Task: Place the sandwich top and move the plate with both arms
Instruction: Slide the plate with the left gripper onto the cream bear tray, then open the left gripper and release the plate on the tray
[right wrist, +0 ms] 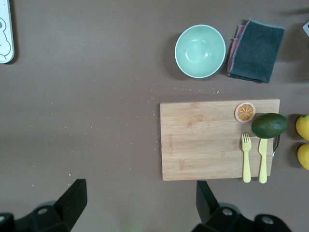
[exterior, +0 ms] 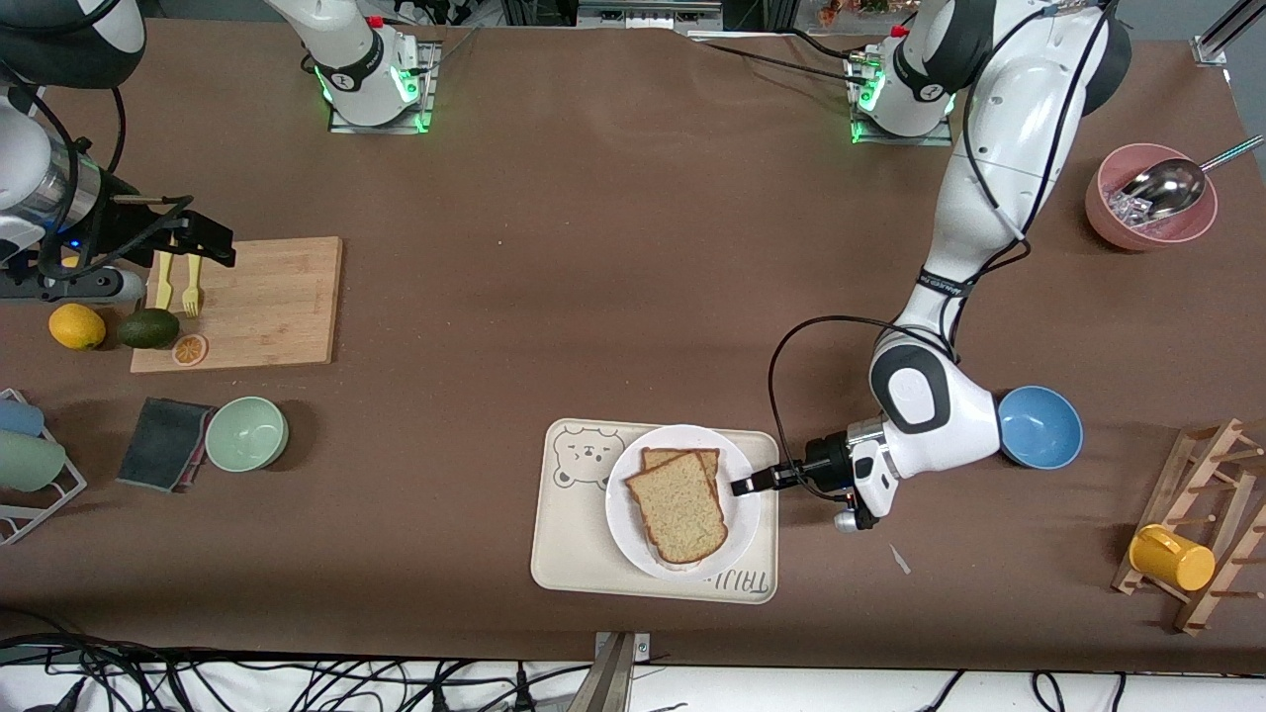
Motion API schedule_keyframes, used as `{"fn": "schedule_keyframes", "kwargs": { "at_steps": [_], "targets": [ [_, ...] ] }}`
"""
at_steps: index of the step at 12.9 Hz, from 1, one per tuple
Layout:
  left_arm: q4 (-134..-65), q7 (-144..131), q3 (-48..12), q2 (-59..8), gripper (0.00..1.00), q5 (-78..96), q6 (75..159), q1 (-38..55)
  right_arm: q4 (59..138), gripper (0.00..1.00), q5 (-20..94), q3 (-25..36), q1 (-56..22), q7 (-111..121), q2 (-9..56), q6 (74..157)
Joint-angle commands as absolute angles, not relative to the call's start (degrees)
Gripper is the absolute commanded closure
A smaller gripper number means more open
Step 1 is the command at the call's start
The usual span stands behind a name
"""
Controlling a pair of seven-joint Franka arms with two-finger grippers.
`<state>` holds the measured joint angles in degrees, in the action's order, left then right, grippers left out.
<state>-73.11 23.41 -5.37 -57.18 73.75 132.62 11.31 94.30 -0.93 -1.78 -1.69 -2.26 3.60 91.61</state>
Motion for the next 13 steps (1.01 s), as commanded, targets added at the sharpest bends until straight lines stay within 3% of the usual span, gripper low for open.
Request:
{"fn": "schedule_keyframes", "kwargs": {
  "at_steps": [1, 6, 7, 8, 13],
  "targets": [
    [-69.5, 24.4, -5.5, -59.9, 1.00, 76.5, 133.6, 12.6, 93.6, 0.00, -0.9, -1.8, -1.8, -2.9, 3.6, 90.7],
    [-65.3, 29.3, -5.8, -64.4, 1.00, 76.8, 133.6, 13.4, 93.6, 0.00, -0.9, -1.8, -1.8, -2.9, 3.6, 90.7],
    [-65.3, 29.2, -5.8, -64.3, 0.91, 76.8, 133.6, 13.6, 93.6, 0.00, -0.9, -1.8, -1.8, -2.9, 3.6, 90.7],
    [-65.3, 29.3, -5.8, -64.3, 0.01, 76.7, 133.6, 13.8, 93.6, 0.00, -0.9, -1.8, -1.8, -2.9, 3.6, 90.7],
    [-65.7, 28.3, -5.3, -62.5, 0.00, 75.8, 133.5, 13.6, 93.6, 0.00, -0.9, -1.8, -1.7, -2.9, 3.6, 90.7]
  ]
}}
